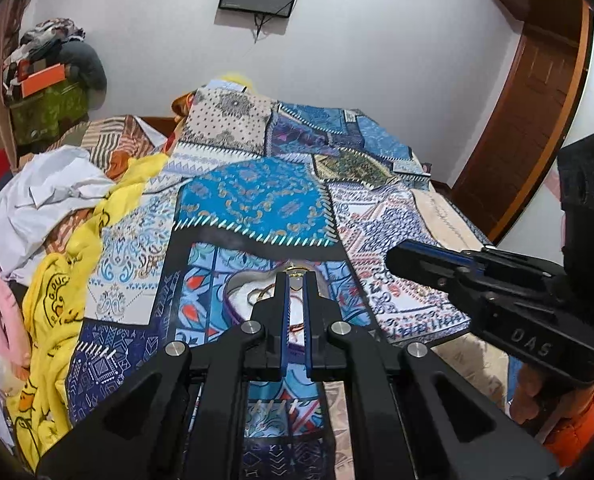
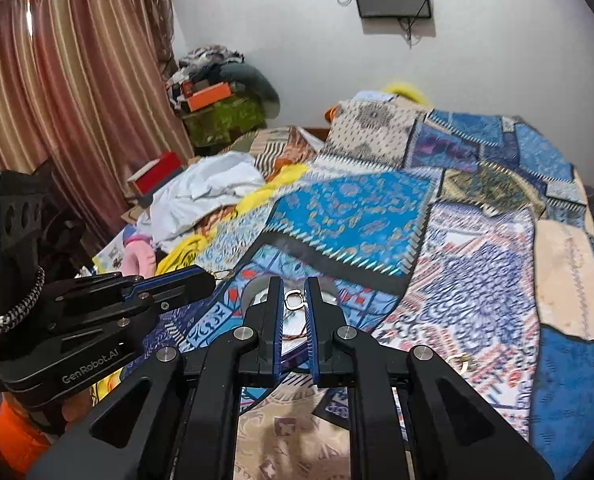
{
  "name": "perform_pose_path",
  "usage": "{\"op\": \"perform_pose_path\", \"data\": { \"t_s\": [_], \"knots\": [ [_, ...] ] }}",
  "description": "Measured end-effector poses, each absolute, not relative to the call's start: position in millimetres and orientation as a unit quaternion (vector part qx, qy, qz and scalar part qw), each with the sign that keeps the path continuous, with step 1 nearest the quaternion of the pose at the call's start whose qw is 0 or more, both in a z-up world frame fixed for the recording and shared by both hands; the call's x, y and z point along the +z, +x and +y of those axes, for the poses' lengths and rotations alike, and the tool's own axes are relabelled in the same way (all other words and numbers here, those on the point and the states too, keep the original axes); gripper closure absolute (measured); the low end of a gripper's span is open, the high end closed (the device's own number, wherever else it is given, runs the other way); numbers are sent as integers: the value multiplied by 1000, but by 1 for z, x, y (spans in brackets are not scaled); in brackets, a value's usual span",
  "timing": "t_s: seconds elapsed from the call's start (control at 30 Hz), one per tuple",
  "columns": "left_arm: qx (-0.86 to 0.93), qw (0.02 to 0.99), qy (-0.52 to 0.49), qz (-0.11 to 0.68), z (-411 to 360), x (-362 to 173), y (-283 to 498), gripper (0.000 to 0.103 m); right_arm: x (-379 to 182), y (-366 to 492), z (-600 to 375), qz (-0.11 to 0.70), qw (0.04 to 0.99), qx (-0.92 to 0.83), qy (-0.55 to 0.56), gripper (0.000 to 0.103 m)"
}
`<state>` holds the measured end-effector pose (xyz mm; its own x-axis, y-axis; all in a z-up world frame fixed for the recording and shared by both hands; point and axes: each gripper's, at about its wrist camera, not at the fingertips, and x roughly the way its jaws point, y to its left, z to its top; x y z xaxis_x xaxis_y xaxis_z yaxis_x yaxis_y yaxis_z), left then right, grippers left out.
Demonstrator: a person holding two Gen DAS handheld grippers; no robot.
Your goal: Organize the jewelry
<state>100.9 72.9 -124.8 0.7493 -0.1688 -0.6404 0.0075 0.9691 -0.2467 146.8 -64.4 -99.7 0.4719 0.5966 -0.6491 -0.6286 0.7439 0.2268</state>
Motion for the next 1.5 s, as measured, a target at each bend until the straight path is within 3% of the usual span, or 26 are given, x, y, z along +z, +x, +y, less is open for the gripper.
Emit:
{"op": "perform_pose_path", "data": {
  "t_s": [0.73,1.5],
  "knots": [
    [-67,903,-130,404,77,-177,137,99,-150,183,-34,443,822,355,-41,94],
    [-56,904,-132,403,82,-168,132,99,-160,185,-28,471,806,356,-51,91]
  ]
}}
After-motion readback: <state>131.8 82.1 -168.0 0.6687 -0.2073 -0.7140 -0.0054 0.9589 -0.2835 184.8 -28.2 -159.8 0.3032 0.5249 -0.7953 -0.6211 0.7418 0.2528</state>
